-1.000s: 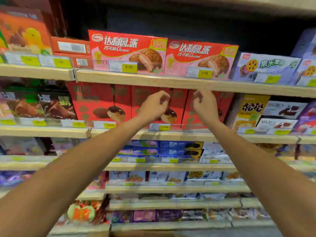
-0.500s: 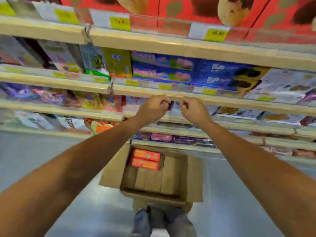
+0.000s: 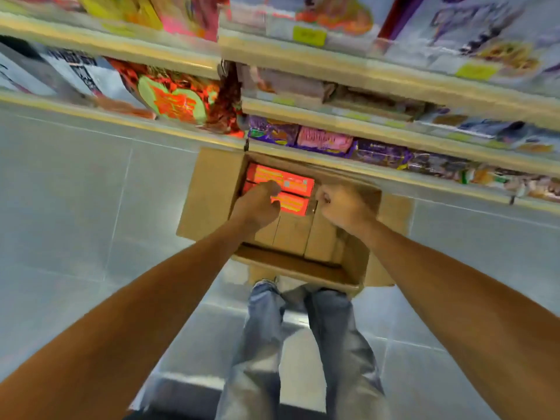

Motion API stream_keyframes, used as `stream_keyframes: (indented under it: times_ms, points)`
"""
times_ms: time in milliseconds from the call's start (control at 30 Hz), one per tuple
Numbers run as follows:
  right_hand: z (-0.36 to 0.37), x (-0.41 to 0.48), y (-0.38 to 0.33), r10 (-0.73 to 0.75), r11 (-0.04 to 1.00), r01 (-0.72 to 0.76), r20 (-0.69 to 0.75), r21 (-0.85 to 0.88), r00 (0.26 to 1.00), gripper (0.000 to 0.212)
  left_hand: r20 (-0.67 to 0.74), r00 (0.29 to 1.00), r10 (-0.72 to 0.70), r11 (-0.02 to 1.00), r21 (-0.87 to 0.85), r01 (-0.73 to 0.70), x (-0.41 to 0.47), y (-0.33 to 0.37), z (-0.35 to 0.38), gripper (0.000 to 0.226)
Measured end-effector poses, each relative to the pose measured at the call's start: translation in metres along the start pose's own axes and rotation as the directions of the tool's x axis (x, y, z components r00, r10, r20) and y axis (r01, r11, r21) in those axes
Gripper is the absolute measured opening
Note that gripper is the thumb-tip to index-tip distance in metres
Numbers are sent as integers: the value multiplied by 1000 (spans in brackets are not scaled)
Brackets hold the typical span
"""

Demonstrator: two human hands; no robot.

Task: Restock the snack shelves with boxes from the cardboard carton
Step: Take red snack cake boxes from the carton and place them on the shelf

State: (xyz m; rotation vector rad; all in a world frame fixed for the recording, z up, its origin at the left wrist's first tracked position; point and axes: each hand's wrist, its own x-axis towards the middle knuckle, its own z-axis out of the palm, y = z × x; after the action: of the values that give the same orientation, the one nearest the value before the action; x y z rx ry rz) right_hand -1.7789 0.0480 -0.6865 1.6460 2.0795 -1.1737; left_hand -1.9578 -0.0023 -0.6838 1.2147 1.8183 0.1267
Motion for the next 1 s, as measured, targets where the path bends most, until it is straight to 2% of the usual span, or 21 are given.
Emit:
stream_keyframes:
  times_ms: [200,367,467,533,600,700,867,1000]
  points:
    - [81,51,40,96,995,-94,88,-21,991,20,79,994,-70,984,171,55,63,-75,64,52]
    - [146,109,73,85,996,-88,147,11,986,19,77,991,-112,966,243,90,117,-119,110,67]
    - [172,139,85,73,996,-77,104,37,992,30,72,996,-56,947,319,31,150,-137,134,71]
    - [188,156,93,80,995,-83,61,54,995,36,119,993,-23,911,412,-29,170,-148,150,74]
    - [204,169,99,81,996,-83,48,44,996,43,169,986,-6,849,522,-84,185,-161,166,81]
    - [222,185,105,51,998,-52,35,26,998,52,165,985,50,743,652,-147,204,-180,183,84]
    - [241,202,117,23,1000,-23,-41,11,999,56,88,987,134,704,692,-157,223,-198,197,85]
    - [250,202,120,-3,1000,1,-113,-20,994,55,35,972,232,678,711,-187,230,-199,195,72]
